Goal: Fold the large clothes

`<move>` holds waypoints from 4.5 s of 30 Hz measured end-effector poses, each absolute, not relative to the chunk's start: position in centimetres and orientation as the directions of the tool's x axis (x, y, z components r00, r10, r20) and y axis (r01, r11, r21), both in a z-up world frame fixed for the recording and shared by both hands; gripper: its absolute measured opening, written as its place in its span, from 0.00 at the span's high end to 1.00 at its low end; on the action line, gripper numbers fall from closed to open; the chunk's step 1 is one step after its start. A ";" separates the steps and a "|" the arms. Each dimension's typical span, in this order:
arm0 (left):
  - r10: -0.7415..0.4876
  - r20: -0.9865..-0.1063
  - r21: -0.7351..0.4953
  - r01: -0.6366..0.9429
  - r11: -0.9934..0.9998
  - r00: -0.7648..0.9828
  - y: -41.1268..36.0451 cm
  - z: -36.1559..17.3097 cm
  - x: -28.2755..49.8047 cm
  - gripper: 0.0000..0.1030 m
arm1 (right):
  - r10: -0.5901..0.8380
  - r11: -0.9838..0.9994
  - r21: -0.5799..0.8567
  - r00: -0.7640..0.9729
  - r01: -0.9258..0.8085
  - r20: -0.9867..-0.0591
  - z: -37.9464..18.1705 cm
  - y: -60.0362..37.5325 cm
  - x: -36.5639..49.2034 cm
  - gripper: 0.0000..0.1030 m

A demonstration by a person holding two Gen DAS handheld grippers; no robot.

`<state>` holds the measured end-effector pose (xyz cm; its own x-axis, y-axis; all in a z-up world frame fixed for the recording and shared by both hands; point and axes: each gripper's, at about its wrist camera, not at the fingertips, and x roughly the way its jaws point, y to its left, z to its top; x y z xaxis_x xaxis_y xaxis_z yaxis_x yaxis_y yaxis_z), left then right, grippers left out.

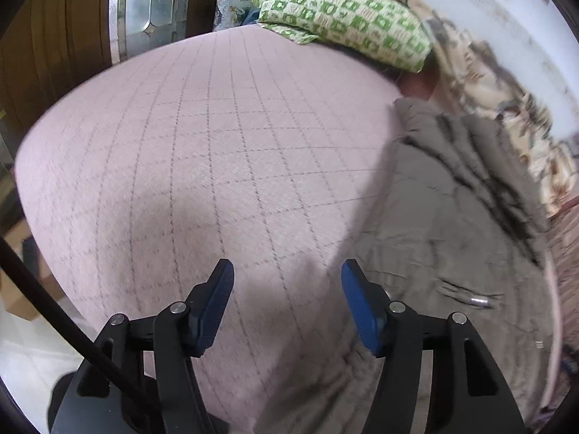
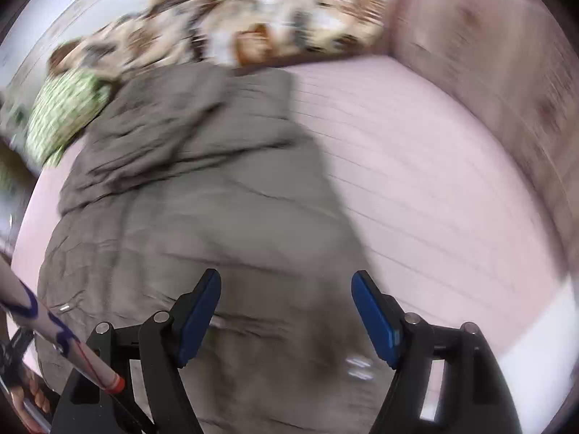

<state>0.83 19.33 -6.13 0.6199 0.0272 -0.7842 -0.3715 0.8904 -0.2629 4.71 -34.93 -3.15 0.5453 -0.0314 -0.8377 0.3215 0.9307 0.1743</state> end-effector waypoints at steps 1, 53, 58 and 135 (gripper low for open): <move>-0.007 -0.784 -0.295 -0.362 0.884 0.621 19.5 -6.2 0.5 0.40 | -0.034 0.921 0.184 0.543 0.342 -0.839 -3.5 -36.2 3.9 0.22; -0.711 -0.619 -0.769 -0.074 0.634 0.335 13.9 -9.6 2.9 0.26 | 0.580 0.647 0.752 0.559 0.127 -0.593 -9.6 -37.5 -1.4 0.31; -0.704 -0.620 -0.771 -0.101 0.629 0.347 13.9 -9.9 2.9 0.26 | 0.549 0.578 0.789 0.615 0.209 -0.566 -10.8 -39.6 -0.3 0.31; -0.330 -0.692 -0.452 -0.029 0.891 0.642 11.6 5.6 -2.9 0.75 | 0.486 0.786 0.615 0.675 -0.060 -0.555 3.8 -30.1 -6.7 0.77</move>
